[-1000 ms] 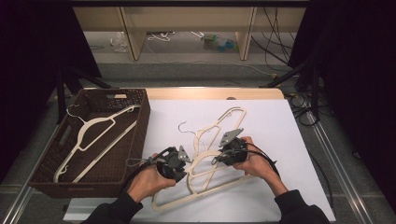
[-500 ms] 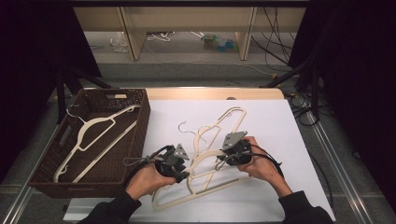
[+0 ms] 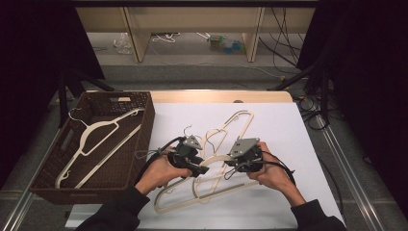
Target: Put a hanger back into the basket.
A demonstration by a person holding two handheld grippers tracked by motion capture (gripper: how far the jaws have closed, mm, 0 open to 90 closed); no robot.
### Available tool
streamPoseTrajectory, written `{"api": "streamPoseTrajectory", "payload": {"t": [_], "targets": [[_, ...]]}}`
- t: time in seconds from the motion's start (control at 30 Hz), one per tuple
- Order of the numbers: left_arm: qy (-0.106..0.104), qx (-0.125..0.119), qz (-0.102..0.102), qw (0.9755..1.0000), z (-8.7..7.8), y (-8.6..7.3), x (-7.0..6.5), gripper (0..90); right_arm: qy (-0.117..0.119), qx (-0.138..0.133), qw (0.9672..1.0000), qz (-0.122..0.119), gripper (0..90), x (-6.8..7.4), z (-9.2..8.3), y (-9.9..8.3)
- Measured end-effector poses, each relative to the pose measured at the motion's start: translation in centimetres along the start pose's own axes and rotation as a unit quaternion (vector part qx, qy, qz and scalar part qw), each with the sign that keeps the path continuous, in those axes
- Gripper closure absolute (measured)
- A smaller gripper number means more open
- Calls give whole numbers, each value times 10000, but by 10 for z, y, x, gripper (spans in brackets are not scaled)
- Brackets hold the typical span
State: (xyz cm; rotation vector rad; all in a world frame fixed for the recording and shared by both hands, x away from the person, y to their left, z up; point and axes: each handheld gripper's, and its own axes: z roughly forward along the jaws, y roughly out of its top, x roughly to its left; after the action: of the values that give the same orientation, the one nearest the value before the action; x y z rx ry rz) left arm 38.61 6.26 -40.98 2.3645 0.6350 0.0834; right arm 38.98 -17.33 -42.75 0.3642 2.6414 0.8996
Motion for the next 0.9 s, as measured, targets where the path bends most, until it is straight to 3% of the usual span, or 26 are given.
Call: {"api": "streamPoseTrajectory", "payload": {"t": [0.07, 0.2, 0.3, 0.37, 0.43, 0.53, 0.8, 0.9], "targets": [[-89, -199, -81, 9997, 1, 3, -1, 592, -36, -58, 10000, -22, 762, 1, 0, 0], [-213, -287, -88, 9993, 1, 7, -3, 628, -38, -55, 10000, -38, 763, 2, -1, 1], [-251, -227, 7, 9994, 1, 10, -2, 652, -26, -79, 10000, -40, 763, 4, -2, 1], [-305, -279, -77, 9991, 2, 11, -2, 655, -30, -86, 9999, -42, 762, 4, -2, 1], [-324, -232, 21, 9992, 1, 13, 0, 665, -44, -110, 9999, -67, 763, 4, -3, 1], [-386, -205, -107, 9990, 5, 13, 1, 684, -4, -101, 9999, -63, 763, 5, -4, 2], [-444, -154, -118, 9988, 7, 14, 5, 772, -35, -128, 9999, -82, 764, 6, -5, 1], [-487, -224, -268, 9982, 8, 15, 4, 776, -51, -133, 9999, -89, 764, 6, -6, 1]]}}
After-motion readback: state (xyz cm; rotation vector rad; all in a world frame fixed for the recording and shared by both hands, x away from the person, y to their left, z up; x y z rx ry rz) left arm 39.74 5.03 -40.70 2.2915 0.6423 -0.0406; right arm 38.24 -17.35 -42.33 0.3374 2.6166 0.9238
